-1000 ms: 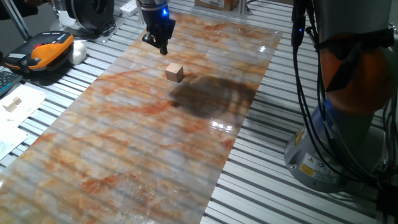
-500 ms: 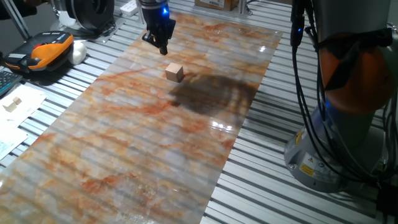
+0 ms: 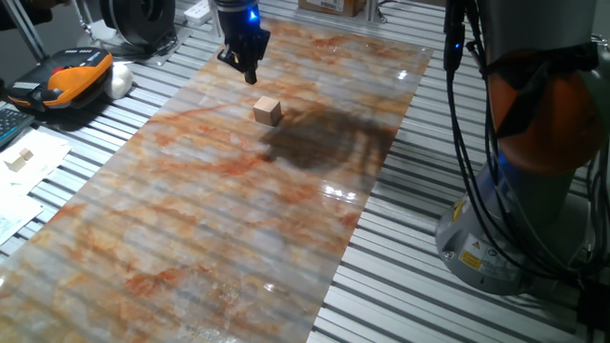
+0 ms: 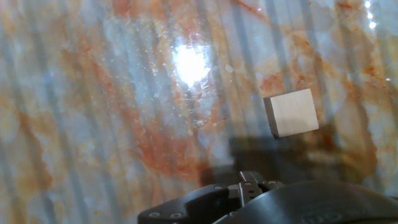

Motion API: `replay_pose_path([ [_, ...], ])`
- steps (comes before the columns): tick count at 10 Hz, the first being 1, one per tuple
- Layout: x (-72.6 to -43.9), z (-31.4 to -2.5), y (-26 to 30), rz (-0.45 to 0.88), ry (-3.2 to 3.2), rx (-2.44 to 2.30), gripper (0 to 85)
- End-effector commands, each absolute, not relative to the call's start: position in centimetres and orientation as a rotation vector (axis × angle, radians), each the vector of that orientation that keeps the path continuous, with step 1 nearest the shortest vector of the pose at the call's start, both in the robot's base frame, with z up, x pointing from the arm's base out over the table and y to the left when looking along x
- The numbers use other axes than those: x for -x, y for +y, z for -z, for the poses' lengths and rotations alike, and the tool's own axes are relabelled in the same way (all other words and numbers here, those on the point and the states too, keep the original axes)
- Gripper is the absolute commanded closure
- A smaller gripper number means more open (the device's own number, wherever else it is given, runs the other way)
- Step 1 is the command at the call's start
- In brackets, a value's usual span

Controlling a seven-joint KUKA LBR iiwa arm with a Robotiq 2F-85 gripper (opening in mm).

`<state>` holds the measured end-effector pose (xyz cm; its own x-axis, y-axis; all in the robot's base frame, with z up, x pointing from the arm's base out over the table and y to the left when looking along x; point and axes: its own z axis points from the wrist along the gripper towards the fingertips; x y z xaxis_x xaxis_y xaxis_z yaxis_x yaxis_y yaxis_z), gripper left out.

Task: Pick up one small block

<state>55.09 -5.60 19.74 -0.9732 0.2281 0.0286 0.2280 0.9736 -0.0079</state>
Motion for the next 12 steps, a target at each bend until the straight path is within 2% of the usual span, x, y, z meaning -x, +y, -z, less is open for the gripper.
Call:
replay_pose_path([
  [1, -55.09, -19.72, -5.61, -0.019, -3.086, 0.377, 85.0],
  [3, -55.09, -19.72, -5.61, -0.095, -3.085, 0.422, 85.0],
  [12, -55.09, -19.72, -5.61, -0.061, -3.060, 0.502, 85.0],
])
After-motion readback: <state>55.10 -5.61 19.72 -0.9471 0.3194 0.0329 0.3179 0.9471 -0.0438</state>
